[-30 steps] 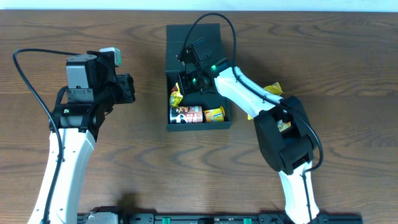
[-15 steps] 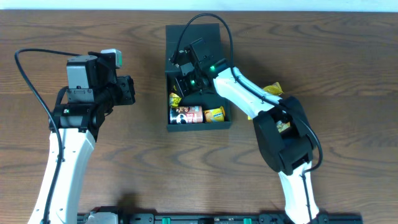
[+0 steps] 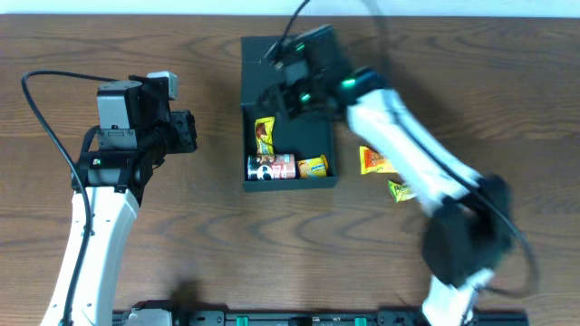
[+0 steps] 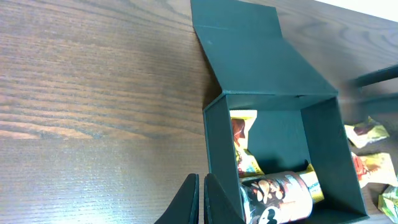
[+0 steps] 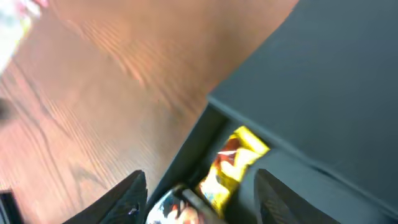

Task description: Pack container

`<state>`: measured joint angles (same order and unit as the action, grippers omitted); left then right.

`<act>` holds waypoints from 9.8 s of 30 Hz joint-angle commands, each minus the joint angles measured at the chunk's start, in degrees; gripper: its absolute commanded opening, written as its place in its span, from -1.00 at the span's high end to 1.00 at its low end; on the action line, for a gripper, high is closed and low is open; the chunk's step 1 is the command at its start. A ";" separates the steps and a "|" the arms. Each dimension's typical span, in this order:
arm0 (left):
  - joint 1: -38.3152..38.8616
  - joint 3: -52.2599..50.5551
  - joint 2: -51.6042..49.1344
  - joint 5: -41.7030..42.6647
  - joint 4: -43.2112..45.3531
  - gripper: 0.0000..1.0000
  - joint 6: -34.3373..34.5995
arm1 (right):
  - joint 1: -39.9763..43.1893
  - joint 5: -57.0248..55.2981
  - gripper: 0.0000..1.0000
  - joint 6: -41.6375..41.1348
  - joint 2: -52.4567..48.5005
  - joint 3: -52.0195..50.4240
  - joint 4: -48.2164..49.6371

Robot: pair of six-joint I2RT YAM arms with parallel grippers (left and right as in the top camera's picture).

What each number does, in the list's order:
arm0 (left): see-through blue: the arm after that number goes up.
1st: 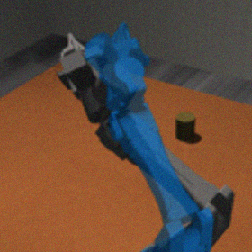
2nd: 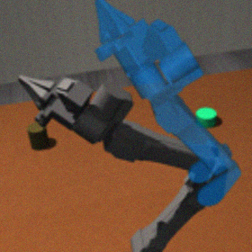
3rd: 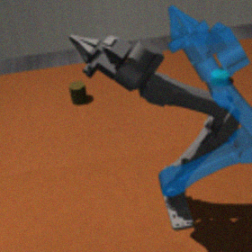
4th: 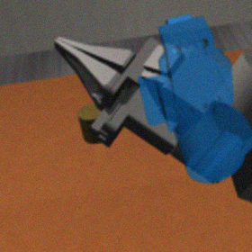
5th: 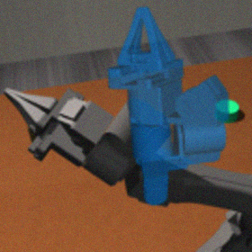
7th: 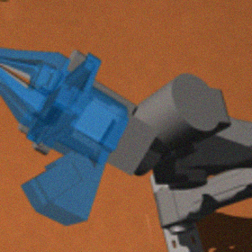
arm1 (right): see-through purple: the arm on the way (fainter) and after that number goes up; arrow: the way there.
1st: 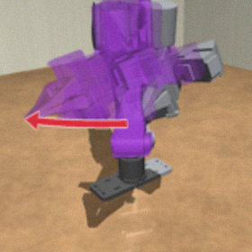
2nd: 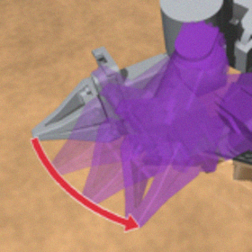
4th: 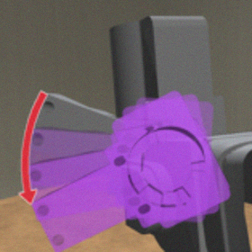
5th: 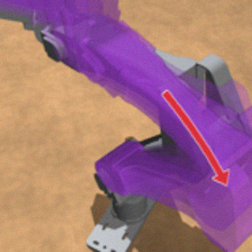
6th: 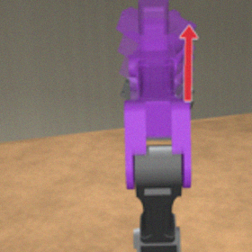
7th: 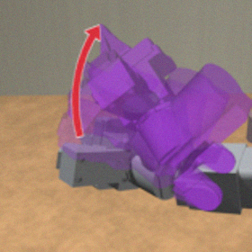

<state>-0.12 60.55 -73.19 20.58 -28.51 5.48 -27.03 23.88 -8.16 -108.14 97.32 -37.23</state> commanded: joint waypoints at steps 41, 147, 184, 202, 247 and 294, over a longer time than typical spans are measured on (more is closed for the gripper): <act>-0.24 0.37 0.55 -1.75 -2.64 0.87 -1.27 | 23.52 -11.32 0.97 -29.94 -15.30 -2.08 -11.98; -0.24 0.37 0.55 -3.65 -4.70 0.88 -1.27 | -1.38 -7.39 0.33 7.10 -19.91 42.18 -40.54; -0.24 0.35 0.13 -4.63 -4.72 0.87 -2.97 | 28.87 -17.03 0.24 -16.63 10.36 -33.05 -23.65; -0.24 0.35 0.13 -4.48 -6.64 0.87 -3.61 | 29.16 -7.91 0.38 -24.00 10.40 -39.63 -10.69; -0.24 0.35 0.11 -4.48 -6.14 0.88 -4.20 | 27.32 -10.45 0.97 -2.21 2.64 -23.32 -17.51; -0.24 0.35 -2.40 -4.02 -5.57 0.31 -3.76 | 27.43 -14.64 0.10 48.54 9.53 -39.32 1.95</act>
<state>-0.12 60.55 -75.33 16.32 -34.26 1.65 0.71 8.99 39.97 -98.08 58.24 -35.51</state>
